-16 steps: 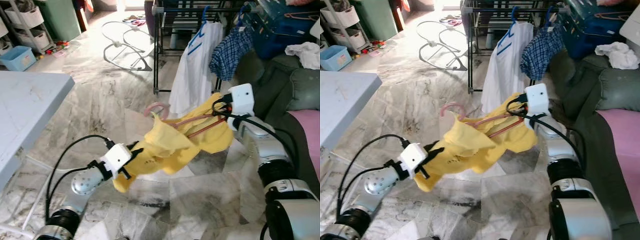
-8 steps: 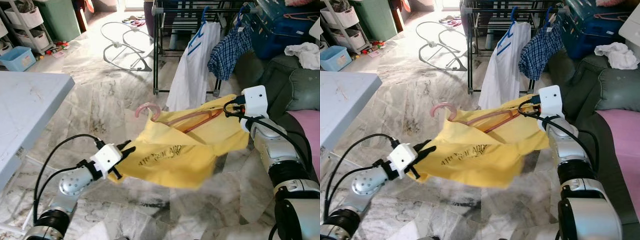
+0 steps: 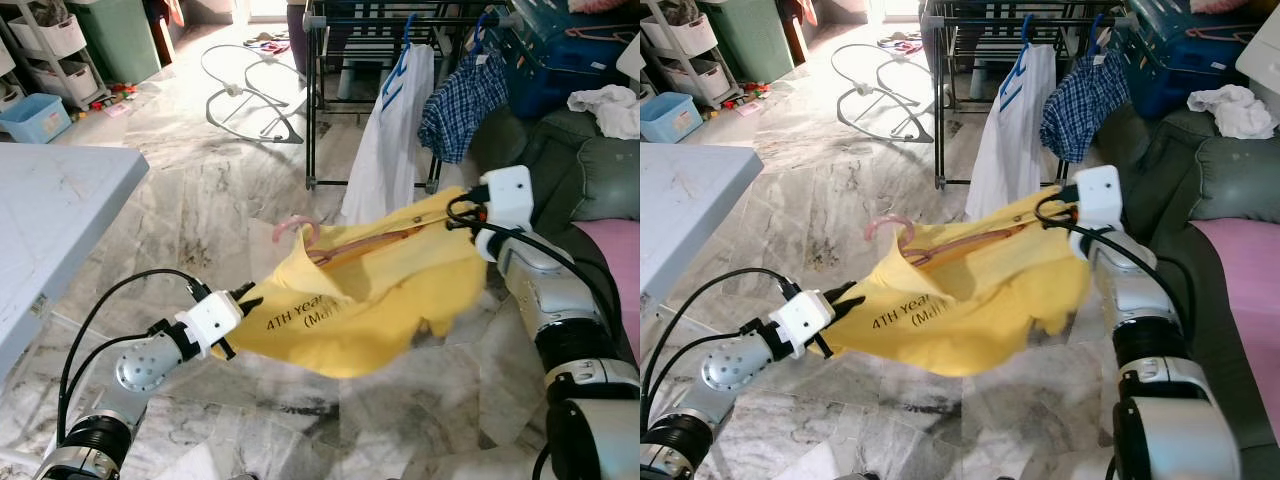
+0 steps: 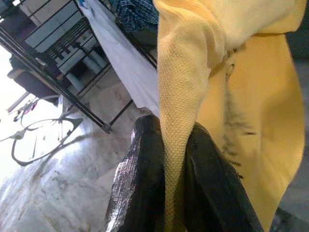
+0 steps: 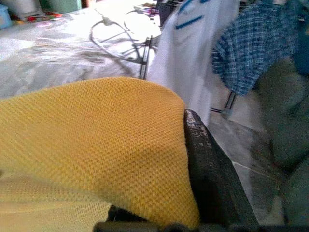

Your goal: Hang hanger

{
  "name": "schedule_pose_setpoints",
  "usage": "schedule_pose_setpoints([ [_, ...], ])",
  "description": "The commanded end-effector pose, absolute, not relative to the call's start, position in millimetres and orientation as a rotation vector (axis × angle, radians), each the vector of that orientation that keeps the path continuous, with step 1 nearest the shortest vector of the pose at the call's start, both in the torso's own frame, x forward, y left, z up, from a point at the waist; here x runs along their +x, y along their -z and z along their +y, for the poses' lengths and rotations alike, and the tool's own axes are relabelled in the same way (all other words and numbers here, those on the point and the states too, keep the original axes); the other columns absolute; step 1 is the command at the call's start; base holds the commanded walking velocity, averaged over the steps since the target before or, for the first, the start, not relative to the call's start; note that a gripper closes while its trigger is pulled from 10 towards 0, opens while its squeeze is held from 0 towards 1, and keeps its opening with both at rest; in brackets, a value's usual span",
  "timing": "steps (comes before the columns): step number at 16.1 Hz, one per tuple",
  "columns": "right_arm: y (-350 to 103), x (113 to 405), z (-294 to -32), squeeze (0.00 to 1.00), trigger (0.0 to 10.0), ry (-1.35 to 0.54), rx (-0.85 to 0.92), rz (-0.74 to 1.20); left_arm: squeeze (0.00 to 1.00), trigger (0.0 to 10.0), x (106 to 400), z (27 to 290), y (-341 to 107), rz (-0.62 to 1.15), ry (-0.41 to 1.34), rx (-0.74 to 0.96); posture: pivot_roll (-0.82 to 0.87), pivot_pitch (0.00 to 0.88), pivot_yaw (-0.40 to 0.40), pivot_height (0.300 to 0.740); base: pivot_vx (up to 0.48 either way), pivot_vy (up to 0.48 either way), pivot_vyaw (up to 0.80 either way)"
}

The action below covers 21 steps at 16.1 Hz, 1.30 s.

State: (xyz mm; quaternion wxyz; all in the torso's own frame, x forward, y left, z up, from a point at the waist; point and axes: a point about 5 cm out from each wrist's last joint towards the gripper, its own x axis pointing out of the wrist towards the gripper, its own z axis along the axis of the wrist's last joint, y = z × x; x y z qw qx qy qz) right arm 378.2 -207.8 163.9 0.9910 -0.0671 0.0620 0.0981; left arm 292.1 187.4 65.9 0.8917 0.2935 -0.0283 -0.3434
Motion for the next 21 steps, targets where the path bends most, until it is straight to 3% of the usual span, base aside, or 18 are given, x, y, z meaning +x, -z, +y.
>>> schedule_pose_setpoints([
  [1,-170,377,-196,0.00,0.0,-0.250,-0.116,0.103,0.00,0.0,294,184,-66,-0.063,0.707,0.611,-0.13,0.066,0.000,0.740,0.000,0.000,0.00],
  [5,-164,367,-145,0.00,0.0,-0.475,-0.035,0.144,0.00,0.0,297,153,-66,-0.115,0.750,0.578,-0.13,0.061,-0.003,0.740,0.000,0.000,0.00],
  [6,-159,364,-131,0.00,2.8,-0.548,-0.065,0.156,0.00,0.0,298,144,-69,-0.140,0.764,0.557,-0.13,0.058,-0.003,0.740,0.000,0.000,0.00],
  [7,-158,361,-122,0.00,8.4,-0.597,-0.103,0.153,0.00,0.0,298,139,-70,-0.149,0.772,0.548,-0.12,0.057,-0.004,0.740,0.000,0.000,0.00],
  [8,-158,358,-112,0.00,10.0,-0.648,-0.132,0.146,0.00,0.0,298,135,-69,-0.151,0.779,0.543,-0.12,0.056,-0.005,0.740,0.000,0.000,0.00],
  [9,-159,355,-103,0.00,10.0,-0.701,-0.148,0.145,0.00,0.0,298,131,-69,-0.153,0.782,0.538,-0.12,0.055,-0.006,0.740,0.000,0.000,0.00],
  [10,-159,350,-97,0.20,10.0,-0.752,-0.163,0.151,0.00,0.0,298,128,-69,-0.157,0.784,0.531,-0.12,0.053,-0.008,0.740,0.000,0.000,0.00],
  [11,-158,346,-96,1.00,10.0,-0.787,-0.164,0.164,0.00,0.0,298,127,-68,-0.156,0.783,0.530,-0.11,0.053,-0.009,0.740,0.000,0.000,0.00],
  [16,-151,334,-114,1.00,10.0,-0.853,-0.301,0.197,0.00,0.0,304,135,-65,-0.093,0.711,0.521,-0.12,0.053,-0.008,0.740,0.000,0.000,0.00],
  [18,-148,337,-134,1.00,10.0,-0.783,-0.432,0.196,0.00,0.0,308,138,-67,-0.077,0.689,0.507,-0.13,0.051,-0.004,0.740,0.000,0.000,0.00],
  [21,-154,338,-138,1.00,10.0,-0.772,-0.457,0.148,0.00,0.0,309,139,-64,-0.050,0.683,0.493,-0.13,0.049,-0.005,0.740,0.000,0.000,0.00],
])
